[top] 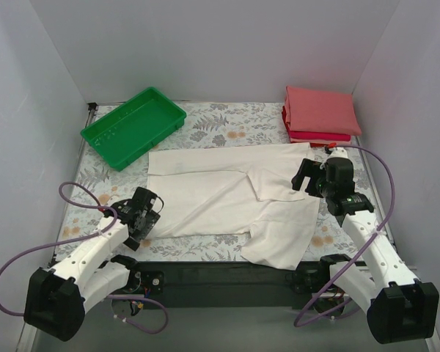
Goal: Fold and stack the t-shirts
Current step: Fold the tshirt
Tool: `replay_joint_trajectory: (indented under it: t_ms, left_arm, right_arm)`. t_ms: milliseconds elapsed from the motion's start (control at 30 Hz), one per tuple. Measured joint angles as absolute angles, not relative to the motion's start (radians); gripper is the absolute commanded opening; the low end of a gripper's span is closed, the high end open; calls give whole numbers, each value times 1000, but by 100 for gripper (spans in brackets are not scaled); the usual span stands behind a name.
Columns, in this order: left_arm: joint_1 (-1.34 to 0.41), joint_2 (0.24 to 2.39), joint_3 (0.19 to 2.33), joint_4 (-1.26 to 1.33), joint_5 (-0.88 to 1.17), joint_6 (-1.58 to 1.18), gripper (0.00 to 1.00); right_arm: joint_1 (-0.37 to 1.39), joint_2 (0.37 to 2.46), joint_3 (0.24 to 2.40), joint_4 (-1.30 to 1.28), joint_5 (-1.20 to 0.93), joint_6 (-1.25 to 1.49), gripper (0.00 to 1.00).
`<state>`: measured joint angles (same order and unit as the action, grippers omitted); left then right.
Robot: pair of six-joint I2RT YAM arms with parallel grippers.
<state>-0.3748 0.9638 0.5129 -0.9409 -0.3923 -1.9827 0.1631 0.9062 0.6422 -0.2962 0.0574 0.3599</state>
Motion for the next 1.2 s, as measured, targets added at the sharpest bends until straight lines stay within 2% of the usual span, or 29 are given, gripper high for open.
replay_joint_trajectory:
  t_ms: [133, 367, 467, 567, 767, 867, 933, 1000, 1200]
  left_arm:
    - [-375, 919, 546, -995, -398, -1986, 81]
    - [-375, 904, 519, -987, -344, -1990, 69]
    - [-375, 904, 481, -976, -312, -1991, 58]
    - [-375, 905, 460, -964, -295, -1993, 43]
    - [-375, 912, 448, -924, -290, -1995, 7]
    - [-375, 919, 445, -904, -293, -1995, 0]
    - [-375, 920, 444, -894, -299, -1996, 0]
    - [-375, 920, 443, -888, -302, -1996, 0]
    - [-375, 907, 434, -864, -319, -1996, 0]
  right_arm:
    - [163, 925, 642, -296, 57, 359, 98]
    - [163, 929, 641, -296, 57, 360, 98]
    - [163, 929, 640, -296, 57, 360, 98]
    - [163, 929, 640, -297, 56, 361, 98]
    - [163, 923, 638, -307, 24, 357, 98]
    - [163, 906, 624, -316, -38, 336, 98]
    - [179, 899, 616, -337, -73, 318, 98]
    - [250, 896, 611, -365, -74, 305, 98]
    - [733, 901, 612, -444, 0, 290, 98]
